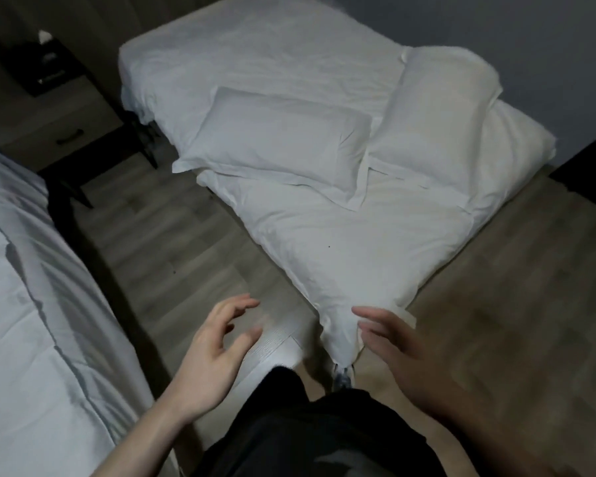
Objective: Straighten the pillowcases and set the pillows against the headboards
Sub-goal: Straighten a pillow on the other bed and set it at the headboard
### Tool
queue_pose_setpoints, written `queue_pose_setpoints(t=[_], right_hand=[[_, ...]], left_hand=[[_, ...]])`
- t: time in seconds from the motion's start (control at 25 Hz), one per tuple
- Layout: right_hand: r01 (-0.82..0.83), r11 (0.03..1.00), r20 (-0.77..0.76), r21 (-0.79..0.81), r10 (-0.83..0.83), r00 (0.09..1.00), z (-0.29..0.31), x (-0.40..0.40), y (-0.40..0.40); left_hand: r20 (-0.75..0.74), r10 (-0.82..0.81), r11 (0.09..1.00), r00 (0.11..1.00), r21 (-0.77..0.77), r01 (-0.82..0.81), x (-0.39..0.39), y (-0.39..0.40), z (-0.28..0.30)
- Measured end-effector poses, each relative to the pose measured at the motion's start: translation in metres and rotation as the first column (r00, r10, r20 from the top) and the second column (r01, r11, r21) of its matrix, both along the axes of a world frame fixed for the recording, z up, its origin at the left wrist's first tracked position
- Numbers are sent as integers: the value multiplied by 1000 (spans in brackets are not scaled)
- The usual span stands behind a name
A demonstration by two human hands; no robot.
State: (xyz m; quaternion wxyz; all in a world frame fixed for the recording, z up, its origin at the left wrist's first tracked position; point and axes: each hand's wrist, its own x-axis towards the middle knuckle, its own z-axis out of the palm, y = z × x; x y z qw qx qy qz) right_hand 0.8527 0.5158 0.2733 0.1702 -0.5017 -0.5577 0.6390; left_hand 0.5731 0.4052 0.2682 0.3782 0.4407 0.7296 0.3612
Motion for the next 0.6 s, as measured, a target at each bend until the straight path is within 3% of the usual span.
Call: queue_pose_setpoints(t=[0.32, 0.6], right_hand=[[-232, 973, -3, 4, 232, 973, 6, -89, 96], [-55, 998, -2, 5, 55, 999, -16, -200, 135]], left_hand=[[11, 229, 973, 973, 38, -229, -65, 48, -5], [31, 140, 990, 990, -7, -140, -210, 115, -22]])
